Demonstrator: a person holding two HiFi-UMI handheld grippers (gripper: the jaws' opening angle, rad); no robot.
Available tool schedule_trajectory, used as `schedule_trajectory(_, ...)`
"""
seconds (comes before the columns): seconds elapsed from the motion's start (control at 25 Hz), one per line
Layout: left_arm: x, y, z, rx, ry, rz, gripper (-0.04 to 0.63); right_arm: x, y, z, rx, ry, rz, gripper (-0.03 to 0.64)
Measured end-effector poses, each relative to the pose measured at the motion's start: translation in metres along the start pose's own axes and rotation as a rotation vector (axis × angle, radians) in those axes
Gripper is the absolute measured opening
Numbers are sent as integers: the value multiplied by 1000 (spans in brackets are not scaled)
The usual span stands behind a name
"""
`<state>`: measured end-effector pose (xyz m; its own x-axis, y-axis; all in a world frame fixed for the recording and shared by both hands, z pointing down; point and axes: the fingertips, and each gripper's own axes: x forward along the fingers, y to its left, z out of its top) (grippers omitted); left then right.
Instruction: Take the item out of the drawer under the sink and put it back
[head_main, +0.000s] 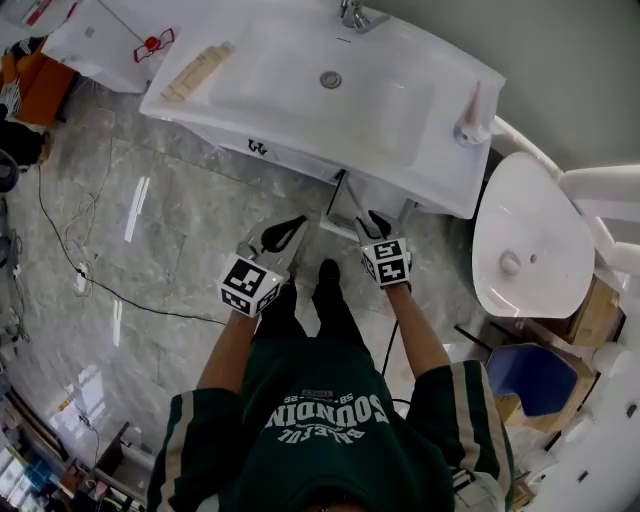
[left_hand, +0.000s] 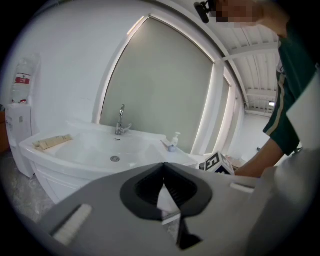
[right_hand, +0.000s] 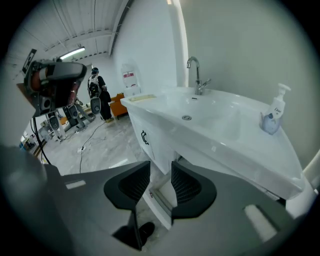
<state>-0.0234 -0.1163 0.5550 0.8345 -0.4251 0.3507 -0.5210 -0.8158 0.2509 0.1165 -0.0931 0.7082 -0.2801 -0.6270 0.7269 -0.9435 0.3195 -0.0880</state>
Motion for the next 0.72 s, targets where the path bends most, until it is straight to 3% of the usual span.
schedule_trajectory(0.56,4,34,-62,-86,40,99,51,139,-33,-102,-75,292,38,120)
schedule_trajectory(0.72,3,40,-77,-125,45,124,51,167,-51,-122,-94,374,14,118)
